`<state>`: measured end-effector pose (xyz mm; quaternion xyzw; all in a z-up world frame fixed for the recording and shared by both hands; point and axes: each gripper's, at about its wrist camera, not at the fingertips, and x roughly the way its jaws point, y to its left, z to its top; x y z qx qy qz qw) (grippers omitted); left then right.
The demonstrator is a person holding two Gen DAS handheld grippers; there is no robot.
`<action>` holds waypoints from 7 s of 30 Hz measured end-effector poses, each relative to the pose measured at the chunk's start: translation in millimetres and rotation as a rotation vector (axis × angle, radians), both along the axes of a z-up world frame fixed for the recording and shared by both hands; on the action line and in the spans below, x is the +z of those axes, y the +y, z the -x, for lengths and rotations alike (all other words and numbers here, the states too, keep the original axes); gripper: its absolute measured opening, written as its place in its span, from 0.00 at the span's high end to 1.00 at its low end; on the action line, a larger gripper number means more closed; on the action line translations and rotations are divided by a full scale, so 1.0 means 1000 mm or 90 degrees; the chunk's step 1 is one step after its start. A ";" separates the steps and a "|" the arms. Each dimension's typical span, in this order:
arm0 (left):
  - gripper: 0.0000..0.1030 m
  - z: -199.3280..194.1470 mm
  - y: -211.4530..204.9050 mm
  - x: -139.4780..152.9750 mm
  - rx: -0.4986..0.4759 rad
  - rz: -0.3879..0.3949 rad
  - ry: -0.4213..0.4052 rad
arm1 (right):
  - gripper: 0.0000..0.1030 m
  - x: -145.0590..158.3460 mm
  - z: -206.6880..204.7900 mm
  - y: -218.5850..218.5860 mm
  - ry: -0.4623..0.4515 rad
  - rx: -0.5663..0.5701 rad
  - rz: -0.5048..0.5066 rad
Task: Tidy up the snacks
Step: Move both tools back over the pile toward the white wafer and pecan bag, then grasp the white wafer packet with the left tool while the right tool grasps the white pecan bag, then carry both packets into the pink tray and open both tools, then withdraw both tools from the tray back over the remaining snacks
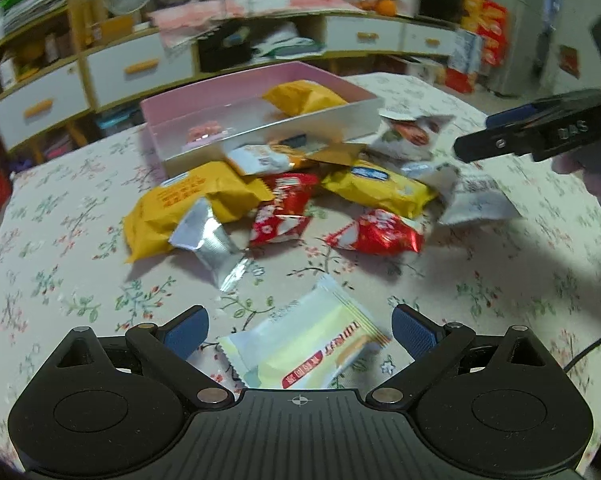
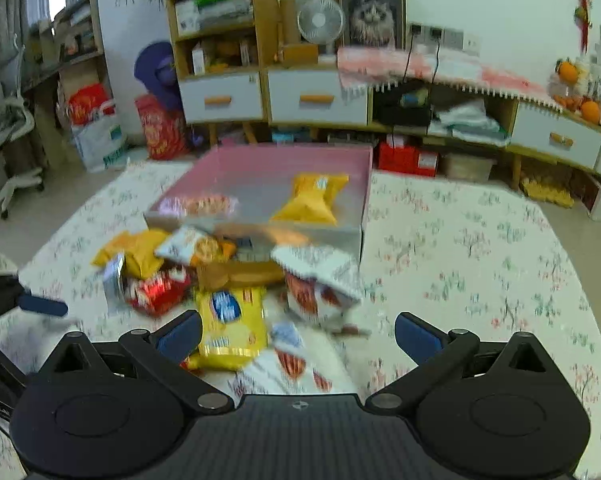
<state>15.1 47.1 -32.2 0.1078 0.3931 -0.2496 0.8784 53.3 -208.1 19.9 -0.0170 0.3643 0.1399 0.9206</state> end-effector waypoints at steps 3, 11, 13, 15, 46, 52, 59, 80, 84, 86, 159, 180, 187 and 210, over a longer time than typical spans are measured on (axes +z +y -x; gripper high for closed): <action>0.04 -0.002 -0.002 -0.005 -0.045 -0.026 0.014 | 0.26 -0.007 -0.003 -0.003 0.056 -0.010 -0.010; 0.11 -0.009 0.005 -0.014 -0.015 -0.039 0.061 | 0.26 -0.019 -0.004 -0.007 0.114 -0.035 -0.024; 0.14 -0.011 0.005 -0.015 0.007 -0.045 0.067 | 0.26 -0.023 -0.005 -0.008 0.129 -0.044 -0.011; 0.15 -0.011 0.006 -0.015 0.030 -0.046 0.065 | 0.27 -0.025 -0.006 -0.011 0.137 -0.045 -0.013; 0.36 -0.018 -0.004 -0.013 -0.078 -0.048 0.006 | 0.57 -0.025 -0.006 -0.022 0.174 -0.058 -0.082; 0.37 -0.014 -0.009 -0.010 -0.030 -0.055 0.042 | 0.62 -0.020 -0.003 -0.030 0.167 -0.074 -0.051; 0.33 -0.020 -0.013 -0.012 -0.025 -0.039 0.038 | 0.56 -0.022 -0.007 -0.024 0.165 -0.059 -0.048; 0.20 -0.040 -0.038 -0.012 -0.055 -0.048 0.023 | 0.91 -0.017 -0.007 -0.027 0.168 -0.076 -0.038; 0.22 -0.037 -0.047 -0.011 -0.090 -0.068 0.007 | 0.91 -0.015 -0.006 -0.028 0.165 -0.078 -0.042; 0.22 -0.036 -0.052 -0.010 -0.118 -0.079 0.019 | 0.91 -0.015 -0.006 -0.028 0.167 -0.078 -0.043; 0.57 -0.197 -0.022 0.046 0.216 0.089 -0.093 | 0.91 0.005 -0.156 0.033 0.094 -0.105 -0.230; 0.54 -0.231 -0.022 0.010 0.236 0.071 -0.083 | 0.89 -0.010 -0.185 0.028 0.052 -0.111 -0.192; 0.28 -0.227 -0.022 0.014 0.215 0.080 -0.062 | 0.55 -0.006 -0.182 0.027 0.052 -0.113 -0.181; 0.06 -0.165 -0.019 0.051 0.180 0.008 -0.051 | 0.31 0.033 -0.138 0.027 0.046 -0.094 -0.125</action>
